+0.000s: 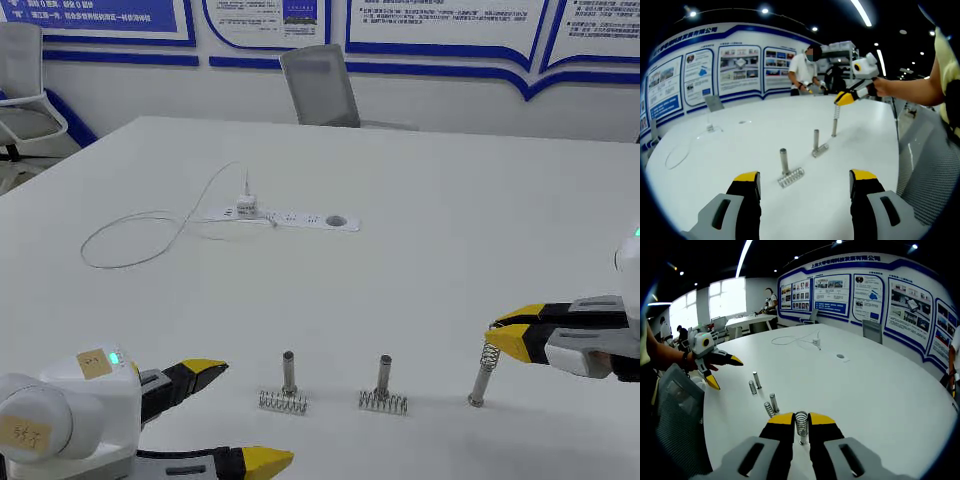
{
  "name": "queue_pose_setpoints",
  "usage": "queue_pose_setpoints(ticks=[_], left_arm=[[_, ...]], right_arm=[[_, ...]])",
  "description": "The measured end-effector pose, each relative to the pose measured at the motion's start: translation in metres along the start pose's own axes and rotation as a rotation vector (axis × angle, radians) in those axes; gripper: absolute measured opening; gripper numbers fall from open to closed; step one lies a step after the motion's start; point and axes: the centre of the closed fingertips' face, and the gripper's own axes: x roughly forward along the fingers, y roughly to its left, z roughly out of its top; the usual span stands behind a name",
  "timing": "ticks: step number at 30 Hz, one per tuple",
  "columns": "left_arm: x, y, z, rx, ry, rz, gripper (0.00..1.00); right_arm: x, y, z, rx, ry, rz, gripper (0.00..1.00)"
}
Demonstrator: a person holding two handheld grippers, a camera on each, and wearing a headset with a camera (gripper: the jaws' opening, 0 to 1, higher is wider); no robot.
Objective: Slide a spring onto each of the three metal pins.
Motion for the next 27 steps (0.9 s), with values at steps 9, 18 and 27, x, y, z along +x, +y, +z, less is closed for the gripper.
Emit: queue_pose_setpoints(ticks=[9,18,27], left_arm=[[0.0,0.001,0.0,0.0,0.002,0.001,0.74],[0.001,-0.001,0.0,0.0,0.004,-0.002,0.74],[0.0,-0.001,-0.001,0.001,0.005,-0.002,0.74]], right_arm=[[0.001,-0.003,-0.004,0.018,-0.001,-0.006,0.12],[0.004,-0.004,-0.009,0.033,-0.001,-0.012,0.12],[0.009,-0.003,-0.017,0.042,-0.007,-0.014,0.12]])
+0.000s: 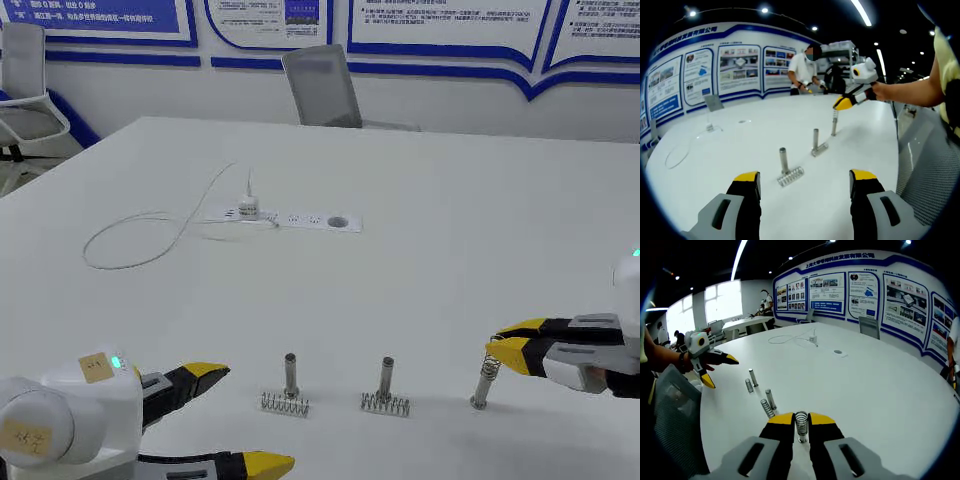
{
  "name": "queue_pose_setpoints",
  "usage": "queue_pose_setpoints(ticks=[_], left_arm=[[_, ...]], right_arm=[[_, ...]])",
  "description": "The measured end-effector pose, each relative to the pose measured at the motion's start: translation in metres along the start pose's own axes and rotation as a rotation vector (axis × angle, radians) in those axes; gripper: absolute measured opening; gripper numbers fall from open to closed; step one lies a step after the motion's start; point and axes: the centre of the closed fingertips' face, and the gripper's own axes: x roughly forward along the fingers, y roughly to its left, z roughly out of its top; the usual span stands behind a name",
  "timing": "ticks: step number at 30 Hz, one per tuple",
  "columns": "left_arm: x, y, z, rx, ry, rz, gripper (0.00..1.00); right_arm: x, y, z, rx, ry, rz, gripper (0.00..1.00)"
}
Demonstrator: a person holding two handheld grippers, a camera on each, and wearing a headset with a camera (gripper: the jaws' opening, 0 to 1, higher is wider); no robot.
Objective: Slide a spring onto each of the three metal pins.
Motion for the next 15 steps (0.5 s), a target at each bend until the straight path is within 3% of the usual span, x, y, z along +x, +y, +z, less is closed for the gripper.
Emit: queue_pose_setpoints(ticks=[15], left_arm=[[0.0,-0.001,-0.001,-0.004,0.001,-0.001,0.74]], right_arm=[[0.01,-0.003,-0.014,0.025,0.003,-0.005,0.12]])
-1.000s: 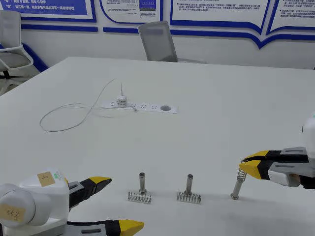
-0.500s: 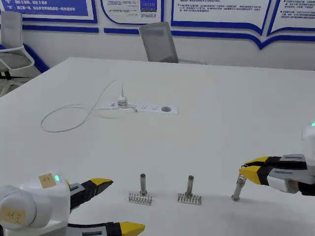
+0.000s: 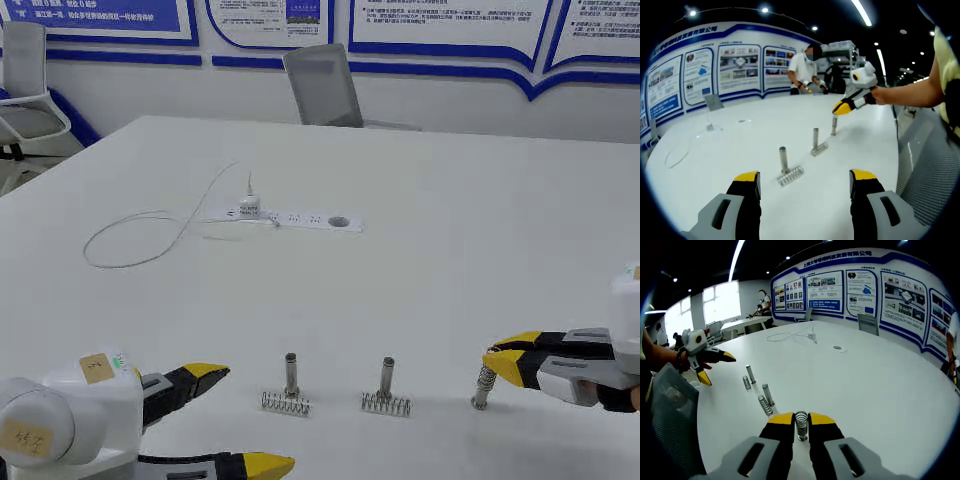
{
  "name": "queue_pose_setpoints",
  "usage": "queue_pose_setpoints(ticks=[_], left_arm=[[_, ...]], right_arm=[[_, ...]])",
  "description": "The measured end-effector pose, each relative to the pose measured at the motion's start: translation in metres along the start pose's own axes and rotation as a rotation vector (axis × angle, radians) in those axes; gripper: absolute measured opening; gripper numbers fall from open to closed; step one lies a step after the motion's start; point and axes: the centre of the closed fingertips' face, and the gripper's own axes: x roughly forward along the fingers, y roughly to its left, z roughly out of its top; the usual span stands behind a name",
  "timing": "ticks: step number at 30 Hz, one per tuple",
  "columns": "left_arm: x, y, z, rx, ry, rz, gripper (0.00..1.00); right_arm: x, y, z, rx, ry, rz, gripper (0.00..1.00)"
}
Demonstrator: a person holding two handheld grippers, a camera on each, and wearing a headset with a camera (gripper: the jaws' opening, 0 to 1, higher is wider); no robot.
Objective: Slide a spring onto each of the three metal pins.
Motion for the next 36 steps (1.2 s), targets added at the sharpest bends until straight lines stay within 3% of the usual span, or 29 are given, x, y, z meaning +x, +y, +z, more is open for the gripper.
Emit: queue_pose_setpoints(ticks=[23,36], left_arm=[[0.001,0.001,-0.003,-0.009,-0.001,0.002,0.74],[0.001,0.002,-0.003,-0.011,-0.003,0.004,0.74]], right_arm=[[0.013,-0.001,-0.023,-0.006,0.076,0.015,0.12],[0.012,0.0,-0.024,-0.005,0.074,0.013,0.15]])
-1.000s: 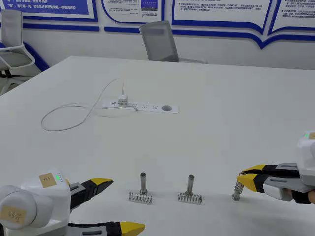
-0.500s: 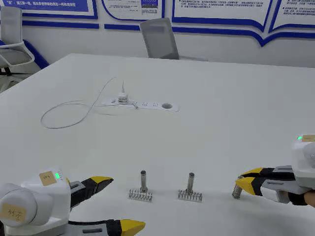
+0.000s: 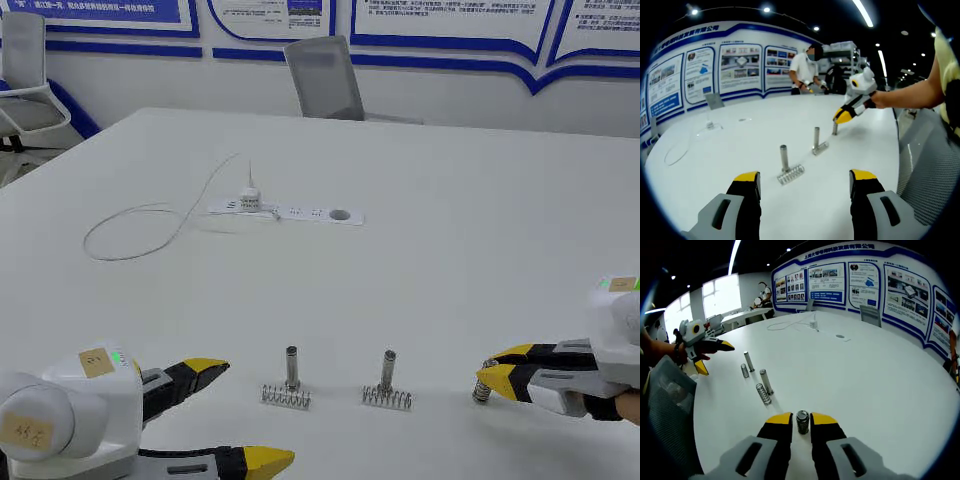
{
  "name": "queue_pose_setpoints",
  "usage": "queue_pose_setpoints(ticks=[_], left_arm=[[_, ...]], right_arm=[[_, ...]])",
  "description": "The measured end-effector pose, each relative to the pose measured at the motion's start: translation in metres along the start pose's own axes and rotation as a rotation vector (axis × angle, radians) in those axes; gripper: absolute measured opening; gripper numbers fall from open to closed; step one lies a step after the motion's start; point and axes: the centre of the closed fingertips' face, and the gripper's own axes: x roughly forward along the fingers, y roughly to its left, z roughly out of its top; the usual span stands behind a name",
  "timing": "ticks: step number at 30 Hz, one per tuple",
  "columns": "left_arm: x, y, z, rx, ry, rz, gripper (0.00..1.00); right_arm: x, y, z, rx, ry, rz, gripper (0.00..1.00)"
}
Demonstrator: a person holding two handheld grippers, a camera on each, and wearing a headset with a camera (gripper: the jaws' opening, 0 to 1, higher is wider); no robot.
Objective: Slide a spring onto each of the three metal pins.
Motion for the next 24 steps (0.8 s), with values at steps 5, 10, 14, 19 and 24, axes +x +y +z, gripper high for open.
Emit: queue_pose_setpoints(ticks=[5,10,14,19,24], left_arm=[[0.0,0.0,0.0,0.001,-0.001,-0.002,0.74],[0.0,-0.001,0.001,0.003,-0.002,-0.003,0.74],[0.0,-0.001,0.001,0.005,-0.001,-0.004,0.74],[-0.001,-0.001,0.003,0.008,-0.002,-0.004,0.74],[-0.003,0.0,0.003,0.009,-0.004,0.0,0.74]], right_arm=[[-0.006,-0.001,0.009,-0.01,-0.025,-0.015,0.18],[-0.013,0.002,0.022,-0.032,-0.052,-0.02,0.18],[-0.016,0.01,0.037,-0.067,-0.074,-0.012,0.18],[-0.012,0.022,0.05,-0.094,-0.088,0.013,0.19],[-0.004,0.032,0.049,-0.12,-0.073,0.043,0.19]])
